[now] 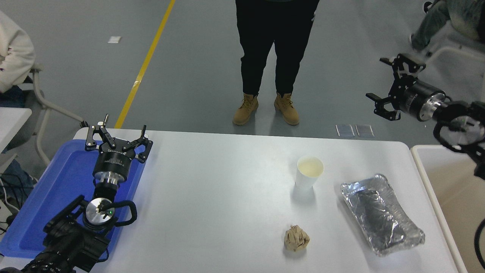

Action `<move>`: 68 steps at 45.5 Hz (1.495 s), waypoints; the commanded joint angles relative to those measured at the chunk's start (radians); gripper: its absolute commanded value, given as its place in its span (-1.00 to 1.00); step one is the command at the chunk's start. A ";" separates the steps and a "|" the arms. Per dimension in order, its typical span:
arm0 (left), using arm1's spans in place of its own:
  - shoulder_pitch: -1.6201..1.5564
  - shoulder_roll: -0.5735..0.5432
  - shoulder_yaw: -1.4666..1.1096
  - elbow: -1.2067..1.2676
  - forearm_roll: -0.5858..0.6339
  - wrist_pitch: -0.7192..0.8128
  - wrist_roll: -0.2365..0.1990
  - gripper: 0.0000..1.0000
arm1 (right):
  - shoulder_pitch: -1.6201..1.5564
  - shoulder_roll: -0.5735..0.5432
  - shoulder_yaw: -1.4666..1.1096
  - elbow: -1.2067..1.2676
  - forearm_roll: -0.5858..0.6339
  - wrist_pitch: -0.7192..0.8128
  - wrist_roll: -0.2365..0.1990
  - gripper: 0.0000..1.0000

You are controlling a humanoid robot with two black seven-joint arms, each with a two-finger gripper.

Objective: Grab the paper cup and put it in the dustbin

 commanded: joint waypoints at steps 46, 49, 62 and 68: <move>0.000 0.000 0.000 0.000 0.000 0.000 0.000 1.00 | 0.778 -0.341 -0.755 0.891 -0.641 0.012 -0.001 1.00; 0.000 0.000 0.000 0.000 -0.001 0.000 0.000 1.00 | 0.816 -0.301 -0.804 0.925 -0.656 0.012 -0.001 1.00; 0.000 0.000 -0.001 0.000 -0.001 0.000 0.000 1.00 | 0.950 -0.093 -0.913 1.009 -0.664 0.013 -0.001 1.00; 0.000 0.000 -0.001 0.000 -0.001 0.002 0.000 1.00 | 0.953 -0.001 -0.915 1.011 -0.664 0.018 -0.002 1.00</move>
